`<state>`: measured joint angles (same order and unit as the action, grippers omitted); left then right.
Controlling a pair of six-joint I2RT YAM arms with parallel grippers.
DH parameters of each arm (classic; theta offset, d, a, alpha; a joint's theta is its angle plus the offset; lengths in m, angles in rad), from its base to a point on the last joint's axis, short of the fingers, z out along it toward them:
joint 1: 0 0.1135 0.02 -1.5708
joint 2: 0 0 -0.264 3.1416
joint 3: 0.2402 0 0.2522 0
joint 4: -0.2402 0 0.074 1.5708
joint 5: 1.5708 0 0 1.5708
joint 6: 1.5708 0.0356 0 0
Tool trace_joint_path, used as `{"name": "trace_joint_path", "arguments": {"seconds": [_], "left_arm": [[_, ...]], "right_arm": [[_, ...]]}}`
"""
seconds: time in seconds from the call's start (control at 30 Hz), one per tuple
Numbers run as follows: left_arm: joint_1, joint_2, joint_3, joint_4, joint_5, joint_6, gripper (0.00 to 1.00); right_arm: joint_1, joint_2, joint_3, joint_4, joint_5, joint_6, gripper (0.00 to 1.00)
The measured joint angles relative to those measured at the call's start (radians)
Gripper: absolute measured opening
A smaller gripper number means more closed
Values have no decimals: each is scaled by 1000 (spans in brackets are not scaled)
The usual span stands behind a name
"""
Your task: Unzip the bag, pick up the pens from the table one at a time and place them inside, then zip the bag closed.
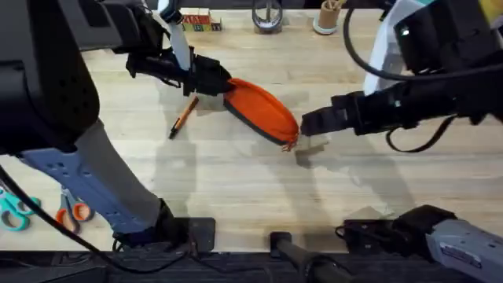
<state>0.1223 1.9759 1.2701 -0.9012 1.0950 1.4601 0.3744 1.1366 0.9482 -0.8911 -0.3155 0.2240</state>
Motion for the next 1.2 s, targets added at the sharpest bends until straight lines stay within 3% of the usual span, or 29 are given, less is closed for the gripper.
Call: {"name": "trace_joint_path", "arguments": {"seconds": [0.37,0.67,1.2], "left_arm": [[0,0,0,0,0,0,42],[0,0,0,0,0,0,42],[0,0,0,0,0,0,42]], "right_arm": [[99,0,-167,220,68,220,996],[175,12,-189,265,154,315,995],[181,159,-201,371,144,379,984]]}}
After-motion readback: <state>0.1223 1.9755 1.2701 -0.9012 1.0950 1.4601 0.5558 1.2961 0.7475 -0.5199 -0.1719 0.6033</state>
